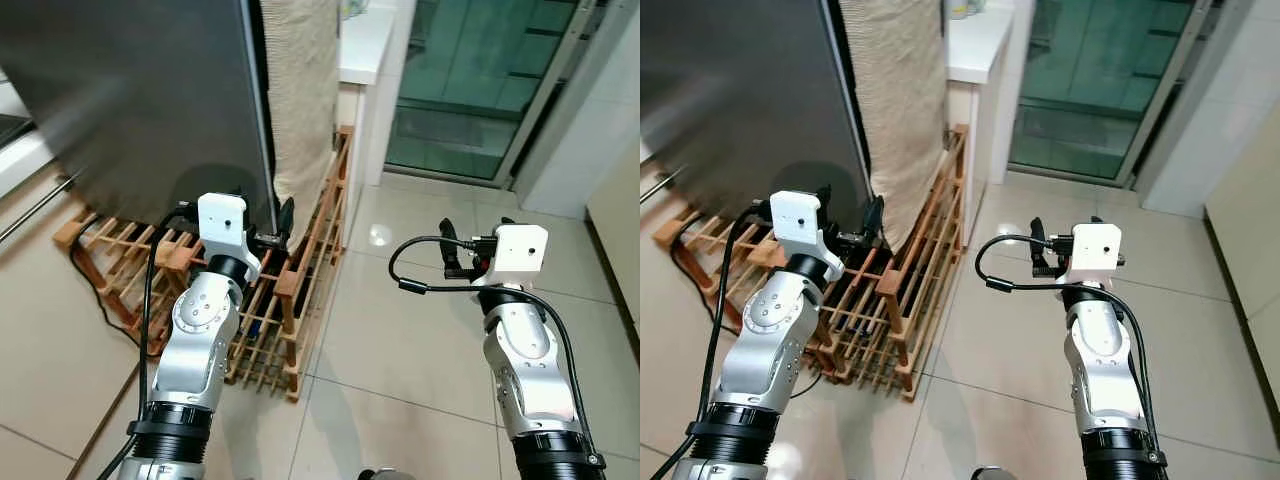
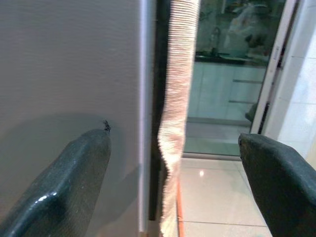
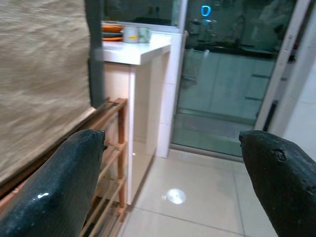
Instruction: Restocking fridge
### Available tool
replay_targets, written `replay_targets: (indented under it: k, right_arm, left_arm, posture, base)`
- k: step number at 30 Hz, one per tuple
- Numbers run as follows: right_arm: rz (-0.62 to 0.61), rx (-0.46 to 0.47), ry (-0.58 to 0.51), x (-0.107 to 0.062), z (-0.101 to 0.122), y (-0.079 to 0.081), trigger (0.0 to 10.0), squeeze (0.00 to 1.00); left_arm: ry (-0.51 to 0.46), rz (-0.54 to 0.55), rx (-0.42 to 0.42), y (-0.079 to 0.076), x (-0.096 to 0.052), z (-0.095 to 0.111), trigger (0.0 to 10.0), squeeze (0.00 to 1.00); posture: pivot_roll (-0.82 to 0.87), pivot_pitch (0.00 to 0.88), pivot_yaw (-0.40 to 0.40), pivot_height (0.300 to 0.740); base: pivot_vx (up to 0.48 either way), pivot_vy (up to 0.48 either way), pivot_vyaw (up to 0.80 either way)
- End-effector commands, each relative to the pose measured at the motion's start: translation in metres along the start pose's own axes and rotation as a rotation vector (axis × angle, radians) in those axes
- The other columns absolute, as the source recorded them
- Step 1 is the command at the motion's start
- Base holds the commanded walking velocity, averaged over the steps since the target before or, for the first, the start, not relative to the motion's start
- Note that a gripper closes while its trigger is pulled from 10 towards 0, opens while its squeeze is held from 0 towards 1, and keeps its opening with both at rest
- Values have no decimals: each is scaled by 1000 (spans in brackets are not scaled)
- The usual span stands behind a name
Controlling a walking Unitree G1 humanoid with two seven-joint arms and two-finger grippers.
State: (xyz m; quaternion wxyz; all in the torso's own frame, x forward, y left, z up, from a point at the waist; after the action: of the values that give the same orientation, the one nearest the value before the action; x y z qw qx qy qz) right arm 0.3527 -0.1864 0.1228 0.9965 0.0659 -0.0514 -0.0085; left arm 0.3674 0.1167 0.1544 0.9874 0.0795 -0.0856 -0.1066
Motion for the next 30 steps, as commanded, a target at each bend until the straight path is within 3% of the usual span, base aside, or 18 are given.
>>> replay_targets:
  k: [1, 9, 10, 11, 12, 17, 25, 30]
  right_arm:
    - [3, -5, -22, 2, 5, 0, 10000, 0]
    - [-4, 1, -22, 2, 4, 0, 10000, 0]
    - [-5, 4, -18, 2, 3, 0, 10000, 0]
    - [-5, 4, -18, 2, 3, 0, 10000, 0]
    - [-3, 5, -16, 2, 2, 1, 10000, 0]
    - [-5, 2, -23, 0, 4, 2, 10000, 0]
    - [-30, -3, -21, -9, 2, -4, 10000, 0]
    - [-32, -4, -18, -11, 2, -4, 10000, 0]
  left_arm:
    - [-22, -5, 12, -2, 8, 10, 10000, 0]
    - [4, -25, 9, -7, 20, 7, 10000, 0]
    - [0, -48, -7, -17, 31, 10, 10000, 0]
    - [0, -48, -7, -17, 31, 10, 10000, 0]
    - [-14, -67, -12, -28, 46, 18, 10000, 0]
    - [-51, -100, -14, -42, 69, 39, 10000, 0]
    - [-28, -91, -27, -47, 84, 40, 10000, 0]
    - [-30, -36, -30, -39, 91, 44, 10000, 0]
  posture:
    - [-10, 0, 14, 727]
    - [-11, 0, 17, 727]
    - [-14, 0, 16, 727]
    - [-14, 0, 16, 727]
    - [-23, 0, 18, 727]
    - [-50, 0, 33, 727]
    - [-73, 0, 47, 727]
    - [-84, 0, 54, 727]
  base:
    - [0, 0, 0]
    - [0, 0, 0]
    - [0, 0, 0]
    - [0, 0, 0]
    - [0, 0, 0]
    - [0, 0, 0]
    - [0, 0, 0]
    - [0, 0, 0]
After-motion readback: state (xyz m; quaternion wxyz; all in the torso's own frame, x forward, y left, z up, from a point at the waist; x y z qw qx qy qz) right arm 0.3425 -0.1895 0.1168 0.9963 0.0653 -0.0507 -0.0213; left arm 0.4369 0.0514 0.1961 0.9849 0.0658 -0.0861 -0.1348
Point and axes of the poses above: a point about 5 cm out from each wrist's last joint towards the gripper, its own x axis pointing out of the wrist towards the gripper, its own z axis along the axis of the wrist's last joint, y = z × x, the point moved 6 cm from there along x, pointing out of the wrist towards the gripper, and after that the axes turned 11 degrees about x, right-handed, at the moved point
